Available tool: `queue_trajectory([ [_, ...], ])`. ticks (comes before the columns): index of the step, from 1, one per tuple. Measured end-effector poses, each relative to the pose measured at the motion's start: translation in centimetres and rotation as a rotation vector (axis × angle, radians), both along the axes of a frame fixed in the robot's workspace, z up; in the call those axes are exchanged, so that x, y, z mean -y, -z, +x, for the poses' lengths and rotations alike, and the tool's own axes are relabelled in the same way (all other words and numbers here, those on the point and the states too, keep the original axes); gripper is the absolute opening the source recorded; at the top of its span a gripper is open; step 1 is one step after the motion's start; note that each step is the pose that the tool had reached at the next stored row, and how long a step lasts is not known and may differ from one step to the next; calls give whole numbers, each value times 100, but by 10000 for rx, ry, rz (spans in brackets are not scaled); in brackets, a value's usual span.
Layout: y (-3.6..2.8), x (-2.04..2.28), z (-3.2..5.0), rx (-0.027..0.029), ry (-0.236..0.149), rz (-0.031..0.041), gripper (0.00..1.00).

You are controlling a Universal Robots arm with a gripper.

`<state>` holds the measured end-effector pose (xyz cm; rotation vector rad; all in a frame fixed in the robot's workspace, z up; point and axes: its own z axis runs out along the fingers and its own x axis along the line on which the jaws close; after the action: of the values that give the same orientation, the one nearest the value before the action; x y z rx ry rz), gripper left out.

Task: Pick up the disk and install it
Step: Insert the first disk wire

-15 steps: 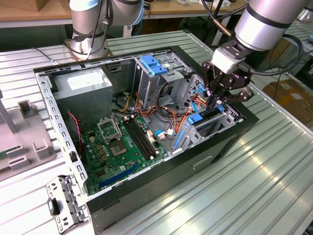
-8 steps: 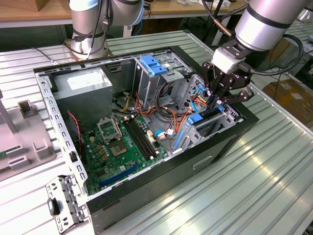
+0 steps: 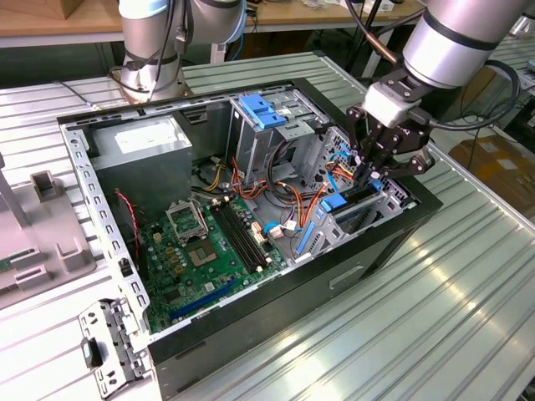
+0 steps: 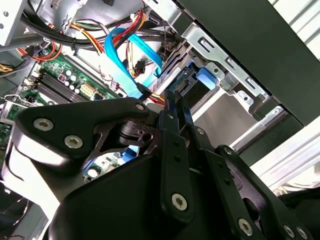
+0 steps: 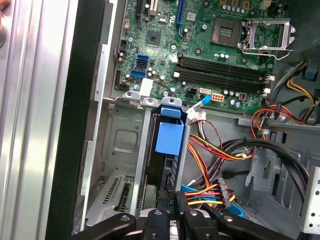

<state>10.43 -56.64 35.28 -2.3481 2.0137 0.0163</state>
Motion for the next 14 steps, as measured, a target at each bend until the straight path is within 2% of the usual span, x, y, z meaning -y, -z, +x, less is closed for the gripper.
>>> queue_trajectory([
  [3, 0, 12, 0, 0, 3, 120, 18],
  [6, 1, 26, 0, 1, 5, 449, 18],
  [14, 1, 27, 0, 0, 9, 448, 18],
])
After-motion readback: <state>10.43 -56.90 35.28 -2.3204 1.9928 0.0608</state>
